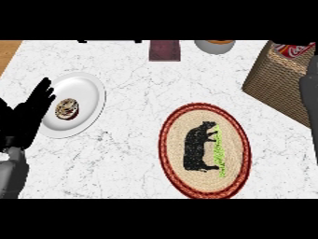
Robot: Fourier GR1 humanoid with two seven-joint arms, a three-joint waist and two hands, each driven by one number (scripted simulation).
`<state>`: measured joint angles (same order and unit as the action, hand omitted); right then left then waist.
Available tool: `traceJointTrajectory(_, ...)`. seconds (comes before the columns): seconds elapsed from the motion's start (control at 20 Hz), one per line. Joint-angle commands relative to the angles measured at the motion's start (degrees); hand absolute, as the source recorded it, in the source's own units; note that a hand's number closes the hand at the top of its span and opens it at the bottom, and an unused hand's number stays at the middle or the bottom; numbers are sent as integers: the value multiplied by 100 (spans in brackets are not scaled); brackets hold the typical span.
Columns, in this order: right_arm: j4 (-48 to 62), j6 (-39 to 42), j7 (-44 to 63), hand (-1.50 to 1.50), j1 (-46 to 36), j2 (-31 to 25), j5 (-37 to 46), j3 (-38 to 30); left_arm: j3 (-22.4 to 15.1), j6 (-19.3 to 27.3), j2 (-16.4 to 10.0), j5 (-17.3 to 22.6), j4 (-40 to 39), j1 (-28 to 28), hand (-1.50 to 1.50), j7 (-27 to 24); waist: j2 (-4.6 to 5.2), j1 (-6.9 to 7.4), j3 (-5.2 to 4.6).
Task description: Pick the can from the placemat and place it in the basket
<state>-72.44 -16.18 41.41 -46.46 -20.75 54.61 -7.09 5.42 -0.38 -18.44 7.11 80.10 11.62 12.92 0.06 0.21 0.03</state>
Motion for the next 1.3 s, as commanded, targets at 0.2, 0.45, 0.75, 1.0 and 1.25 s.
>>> traceJointTrajectory(0.2, 1215, -950, -1362, 150, 234, -103, -586, -613, 114, -153, 41, -38, -104, -20, 0, -137, 16, 34, -1)
traceJointTrajectory(0.45, 1757, -1672, -1073, -150, 108, -267, -596, -1223, -69, 116, 274, -241, -11, 84, 0, -18, 30, 52, 1)
traceJointTrajectory(0.75, 2531, -1760, -2030, -150, -4, -394, -946, -1167, 42, -102, 244, -187, 187, -189, 0, 25, 6, 38, -1)
traceJointTrajectory(1.0, 2798, -1941, -3217, -150, -87, -620, -1778, -1673, 65, -50, 267, -228, 158, -16, 0, 60, 23, 62, 4)
traceJointTrajectory(1.25, 1993, -2321, -2416, -150, -21, -542, -2112, -2121, 257, -191, 147, -173, -84, -134, 0, -263, -19, -58, -4)
